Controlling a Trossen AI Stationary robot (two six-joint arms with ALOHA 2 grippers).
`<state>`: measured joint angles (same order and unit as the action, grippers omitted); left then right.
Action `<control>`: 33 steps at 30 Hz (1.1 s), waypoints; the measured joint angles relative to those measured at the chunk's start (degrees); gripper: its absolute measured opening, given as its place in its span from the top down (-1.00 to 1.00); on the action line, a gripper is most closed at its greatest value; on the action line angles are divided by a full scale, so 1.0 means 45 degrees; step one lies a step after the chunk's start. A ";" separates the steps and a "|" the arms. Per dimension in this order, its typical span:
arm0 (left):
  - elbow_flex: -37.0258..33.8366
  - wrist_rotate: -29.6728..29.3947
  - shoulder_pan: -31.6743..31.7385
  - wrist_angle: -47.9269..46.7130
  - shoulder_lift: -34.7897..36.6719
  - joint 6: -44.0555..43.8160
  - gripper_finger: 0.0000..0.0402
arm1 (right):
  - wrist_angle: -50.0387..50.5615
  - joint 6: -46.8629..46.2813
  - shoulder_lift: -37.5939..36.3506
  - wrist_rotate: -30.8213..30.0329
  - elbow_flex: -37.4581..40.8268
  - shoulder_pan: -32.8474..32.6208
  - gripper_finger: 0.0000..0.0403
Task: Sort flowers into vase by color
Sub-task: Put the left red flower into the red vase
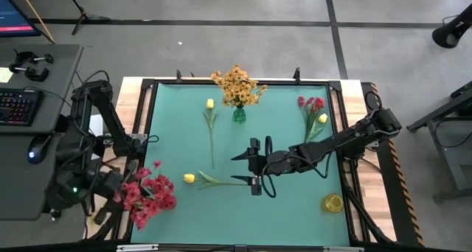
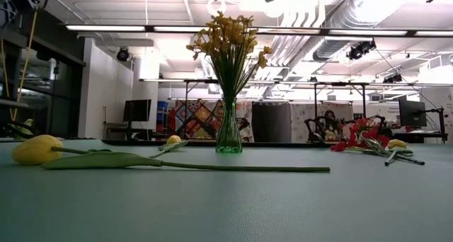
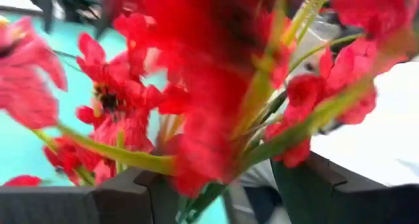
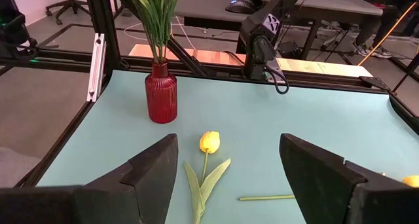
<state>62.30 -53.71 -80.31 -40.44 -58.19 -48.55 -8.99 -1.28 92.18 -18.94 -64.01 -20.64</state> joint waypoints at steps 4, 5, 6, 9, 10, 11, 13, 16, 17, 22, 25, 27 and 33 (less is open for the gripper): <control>0.0000 0.1255 -0.0002 0.0015 0.0697 -0.0270 -0.02 | 0.0000 0.0000 0.0000 0.0000 -0.0004 0.0000 -0.27; 0.0000 0.1380 -0.0005 0.0013 0.0851 -0.0332 -0.02 | 0.0000 0.0000 0.0000 0.0000 -0.0004 0.0000 -0.27; 0.0000 0.1467 -0.0005 0.0011 0.1009 -0.0404 -0.02 | 0.0000 0.0000 0.0000 0.0000 -0.0004 0.0000 -0.27; 0.0000 0.1622 -0.0005 -0.0038 0.1482 -0.0412 -0.02 | 0.0000 0.0000 0.0000 0.0000 -0.0004 0.0000 -0.27; 0.0000 0.1619 -0.0001 -0.0120 0.1656 -0.0409 -0.02 | 0.0000 0.0000 0.0000 0.0000 -0.0004 0.0000 -0.27; 0.0000 0.1611 -0.0005 -0.0258 0.1825 -0.0414 -0.02 | 0.0000 0.0000 0.0000 0.0000 -0.0004 0.0000 -0.27; 0.0000 0.1516 -0.0002 -0.0636 0.2136 -0.0423 -0.02 | 0.0013 -0.0003 0.0000 0.0000 -0.0004 0.0000 -0.27; 0.0000 0.1546 0.0011 -0.1173 0.2492 -0.0966 -0.02 | 0.0039 -0.0004 0.0000 0.0000 -0.0004 0.0000 -0.27; 0.0000 0.1637 0.0010 -0.1291 0.2611 -0.1263 -0.02 | 0.0044 0.0000 0.0000 0.0000 -0.0003 0.0000 -0.27; 0.0005 0.2415 0.0010 -0.1400 0.3096 -0.2346 -0.02 | 0.0053 0.0000 0.0000 0.0000 -0.0004 0.0000 -0.27; 0.0005 0.3079 0.0010 -0.1400 0.3234 -0.2858 -0.02 | 0.0075 -0.0002 0.0000 0.0000 -0.0004 0.0000 -0.27; 0.0005 0.3295 0.0010 -0.1400 0.3291 -0.3012 -0.02 | 0.0136 -0.0001 0.0000 0.0000 -0.0004 0.0000 -0.27; 0.0005 0.3073 0.0010 -0.0938 0.3428 -0.2050 -0.02 | 0.0155 -0.0004 0.0000 0.0000 0.0000 0.0000 -0.27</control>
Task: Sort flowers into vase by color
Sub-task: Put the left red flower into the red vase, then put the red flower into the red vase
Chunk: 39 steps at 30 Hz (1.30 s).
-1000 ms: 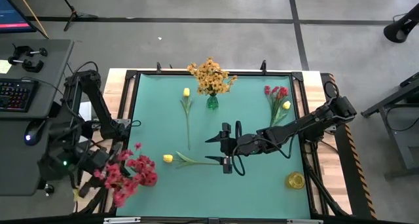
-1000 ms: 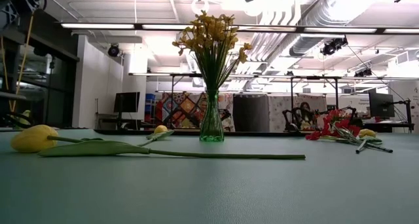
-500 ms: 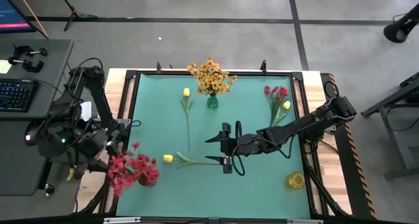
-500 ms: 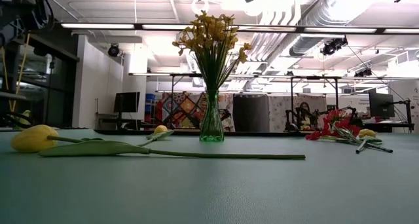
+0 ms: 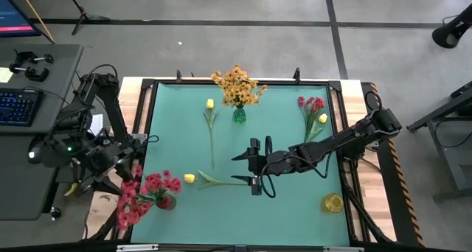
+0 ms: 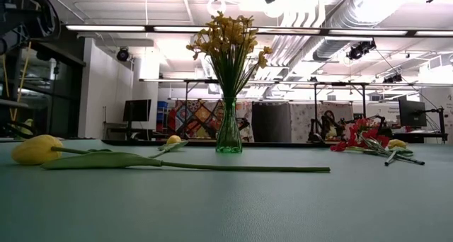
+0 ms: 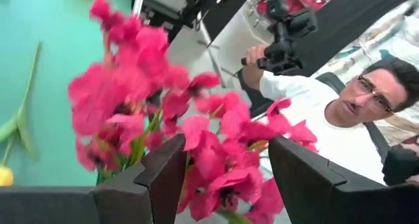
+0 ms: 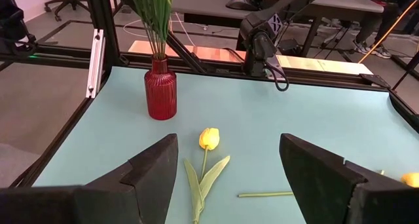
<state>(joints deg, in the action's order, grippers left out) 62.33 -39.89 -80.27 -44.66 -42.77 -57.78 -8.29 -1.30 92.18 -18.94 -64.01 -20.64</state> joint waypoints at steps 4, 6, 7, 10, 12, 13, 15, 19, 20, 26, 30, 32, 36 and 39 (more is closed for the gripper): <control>0.0005 -0.0088 0.0000 0.0977 0.0022 0.1265 -0.02 | 0.0000 0.0000 0.0000 0.0000 -0.0002 0.0000 -0.27; 0.0005 -0.0160 0.0000 0.1409 0.0114 0.1629 -0.02 | 0.0000 0.0000 0.0000 0.0000 -0.0001 0.0000 -0.27; 0.0005 -0.0266 0.0000 0.1612 0.0177 0.1793 -0.02 | 0.0000 0.0004 0.0000 0.0000 0.0000 0.0000 -0.27; 0.0015 -0.0651 0.0000 0.2143 0.0326 0.2757 -0.02 | 0.0000 0.0005 0.0000 0.0000 -0.0004 0.0004 -0.27; 0.0015 -0.1312 0.0000 0.2339 0.0406 0.3734 -0.02 | -0.0005 0.0005 0.0000 0.0000 -0.0002 0.0005 -0.27; 0.0015 -0.1827 0.0000 0.2412 0.0425 0.4362 -0.02 | -0.0005 0.0005 0.0000 0.0000 -0.0002 0.0005 -0.27; 0.0015 -0.3194 0.0001 0.2606 0.0438 0.5915 -0.02 | -0.0001 0.0004 0.0000 0.0000 -0.0003 0.0005 -0.27; 0.0015 -0.6652 0.0260 0.2867 0.0423 0.8885 -0.02 | -0.0005 0.0005 0.0000 0.0000 0.0001 0.0005 -0.27; 0.0015 -0.7409 0.0399 0.2863 0.0381 0.9357 -0.02 | -0.0008 0.0005 0.0000 0.0000 -0.0001 0.0005 -0.27; 0.0014 -0.8841 0.1964 0.2777 0.0249 1.0095 -0.02 | -0.0010 0.0039 0.0000 -0.0165 0.0000 0.0043 -0.27; -0.0427 -0.8824 0.3265 0.2738 0.0055 0.9997 -0.02 | 0.0130 -0.0119 0.0000 -0.1613 -0.0003 0.0107 -0.27; -0.1014 -0.8807 0.3935 0.2644 -0.0019 0.9893 -0.02 | 0.0566 -0.0436 0.0000 -0.2865 0.0001 0.0167 -0.27; -0.2436 -0.8760 0.5484 0.2604 -0.0023 0.9004 -0.02 | 0.2065 -0.1863 0.0000 -0.4512 0.0001 0.0439 -0.27; -0.3223 -0.8025 0.6731 0.2637 0.0043 0.8048 -0.02 | 0.3281 -0.2964 0.0000 -0.4859 0.0001 0.0748 -0.27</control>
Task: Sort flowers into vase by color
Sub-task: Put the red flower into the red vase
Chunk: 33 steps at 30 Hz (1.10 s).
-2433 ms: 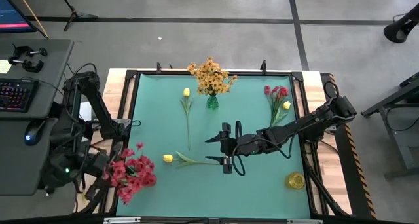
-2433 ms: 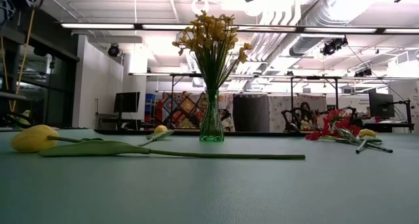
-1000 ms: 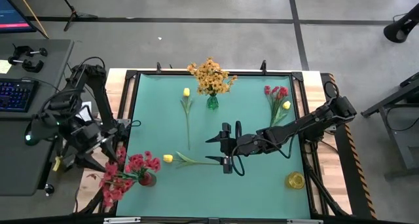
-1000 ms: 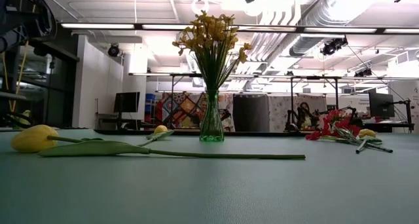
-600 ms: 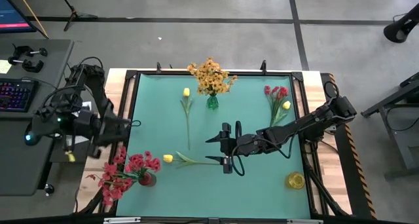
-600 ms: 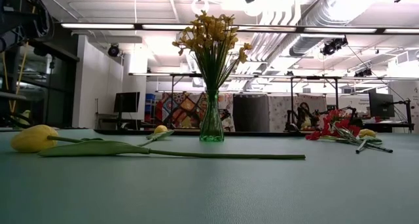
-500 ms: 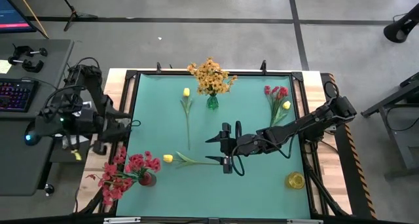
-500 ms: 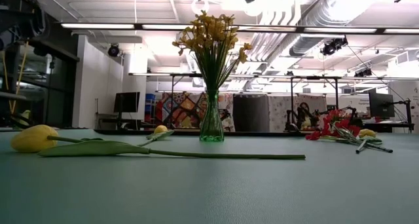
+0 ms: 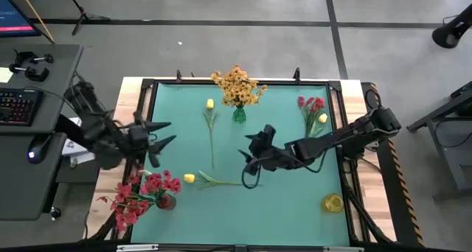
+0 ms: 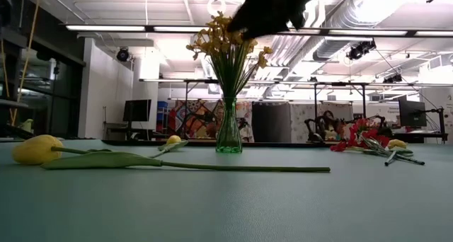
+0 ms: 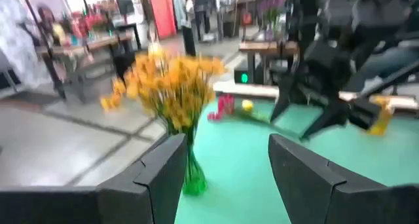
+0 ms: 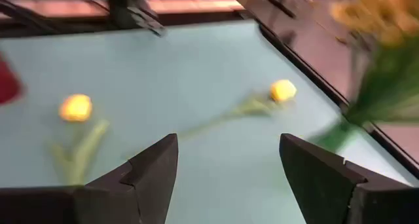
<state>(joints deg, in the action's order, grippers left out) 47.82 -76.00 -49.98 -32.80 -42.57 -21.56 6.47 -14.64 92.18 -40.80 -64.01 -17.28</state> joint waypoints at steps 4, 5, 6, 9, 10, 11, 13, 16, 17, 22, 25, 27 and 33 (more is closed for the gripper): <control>-0.0764 0.2005 0.1958 0.1380 -0.0055 0.0300 -0.02 | 0.1195 -0.1179 0.0000 -0.0596 0.0000 0.0403 -0.27; -0.0965 0.2529 0.2455 0.2156 -0.0078 0.0917 -0.02 | 0.1391 -0.1364 0.0000 -0.0743 0.0000 0.0481 -0.27; -0.1133 0.3152 0.2937 0.2892 -0.0102 0.1603 -0.02 | 0.1520 -0.1445 0.0000 -0.0874 0.0001 0.0565 -0.27; -0.1507 0.5260 0.4547 0.5380 -0.0273 0.3602 -0.02 | 0.1781 -0.1699 0.0000 -0.0941 0.0005 0.0778 -0.27; -0.1612 0.5946 0.5108 0.6010 -0.0333 0.4179 -0.02 | 0.1801 -0.1713 0.0000 -0.0941 0.0005 0.0822 -0.27; -0.1708 0.6569 0.5666 0.6543 -0.0411 0.4572 -0.02 | 0.1839 -0.1722 0.0000 -0.0941 0.0005 0.0845 -0.27; -0.1736 0.7696 0.6915 0.7045 -0.0626 0.4885 -0.02 | 0.1967 -0.1682 0.0000 -0.0968 0.0005 0.0865 -0.27; -0.1736 0.9318 0.8839 0.7077 -0.1021 0.4765 -0.02 | 0.2441 -0.1672 0.0000 -0.1190 0.0005 0.0860 -0.27; -0.1736 0.9957 0.9469 0.7031 -0.1199 0.4582 -0.02 | 0.2711 -0.1691 0.0000 -0.1338 0.0005 0.0860 -0.27; -0.1736 1.2775 1.1657 0.7460 -0.2497 0.4392 -0.02 | 0.4702 -0.2735 0.0000 -0.2435 0.0069 0.0860 -0.27; -0.1736 1.3335 1.2164 0.7863 -0.3512 0.4803 -0.02 | 0.5439 -0.3933 0.0000 -0.3496 0.0749 0.0860 -0.27; -0.1736 1.3506 1.2299 0.8256 -0.4246 0.5029 -0.02 | 0.5751 -0.5018 0.0000 -0.3694 0.1485 0.0913 -0.27; -0.1736 1.3967 1.2294 1.0027 -0.6283 0.5674 -0.02 | 0.6572 -0.9583 -0.0042 -0.3501 0.3926 0.1250 -0.27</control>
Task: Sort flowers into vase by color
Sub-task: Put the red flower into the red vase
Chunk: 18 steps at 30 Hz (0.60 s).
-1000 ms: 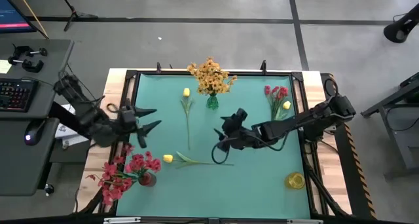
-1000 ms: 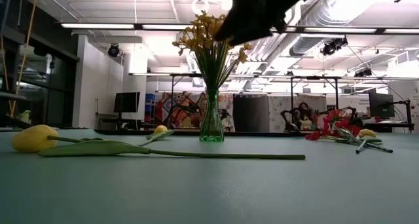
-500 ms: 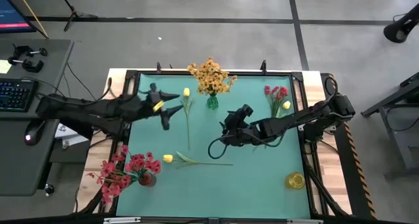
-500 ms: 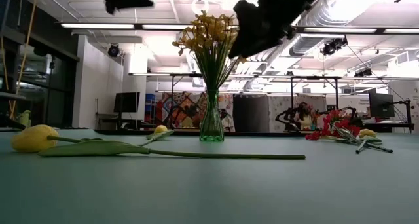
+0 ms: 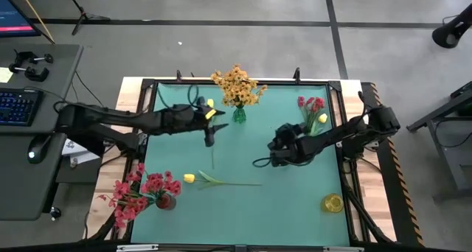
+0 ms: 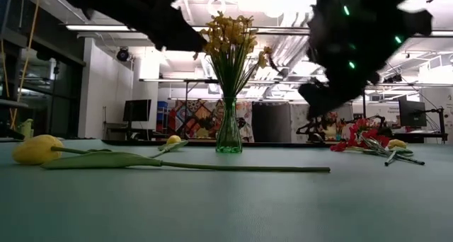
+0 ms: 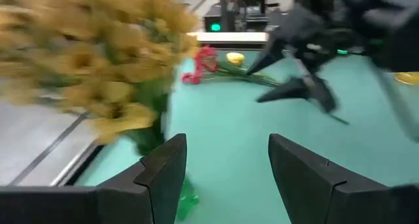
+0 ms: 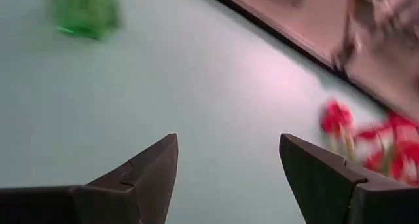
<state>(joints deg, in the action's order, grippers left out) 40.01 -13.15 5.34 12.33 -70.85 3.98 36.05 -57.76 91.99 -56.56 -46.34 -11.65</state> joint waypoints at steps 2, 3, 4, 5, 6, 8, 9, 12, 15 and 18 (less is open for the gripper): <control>0.0000 0.0634 0.0000 0.0559 -0.0579 0.0146 -0.02 | 0.0466 -0.1609 -0.0180 0.0193 0.0557 0.0132 -0.27; 0.0000 0.0928 0.0000 0.0665 -0.0826 0.0159 -0.02 | 0.0711 -0.2387 -0.0325 0.0287 0.0780 0.0190 -0.27; 0.0000 0.1175 0.0000 0.0764 -0.1081 0.0156 -0.02 | 0.1013 -0.3198 -0.0470 0.0330 0.0962 0.0265 -0.27; 0.0000 0.1385 -0.0012 0.0886 -0.1343 0.0129 -0.02 | 0.1413 -0.3968 -0.0652 0.0348 0.1119 0.0329 -0.27; 0.0000 0.1585 -0.0023 0.0870 -0.1541 0.0088 -0.02 | 0.2030 -0.4799 -0.0802 0.0370 0.1254 0.0403 -0.27; 0.0000 0.1876 -0.0024 0.0956 -0.1946 -0.0045 -0.02 | 0.3235 -0.6448 -0.1117 0.0531 0.1439 0.0653 -0.27; 0.0000 0.1981 -0.0028 0.0953 -0.2109 -0.0139 -0.02 | 0.3860 -0.7234 -0.1254 0.0615 0.1509 0.0814 -0.27; 0.0000 0.2306 -0.0085 0.0909 -0.2499 -0.0426 -0.02 | 0.5296 -0.9151 -0.1454 0.0974 0.1749 0.1398 -0.27; 0.0000 0.2341 -0.0303 0.0843 -0.2726 -0.0851 -0.02 | 0.5252 -0.9486 -0.1464 0.1426 0.2036 0.2124 -0.27; 0.0000 0.2344 -0.0647 0.0732 -0.2831 -0.1556 -0.02 | 0.4584 -0.8731 -0.1464 0.1797 0.2324 0.2932 -0.27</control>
<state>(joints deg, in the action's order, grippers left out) 40.01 -2.60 2.43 15.62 -83.59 -3.03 56.67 -97.05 85.41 -48.47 -35.89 1.54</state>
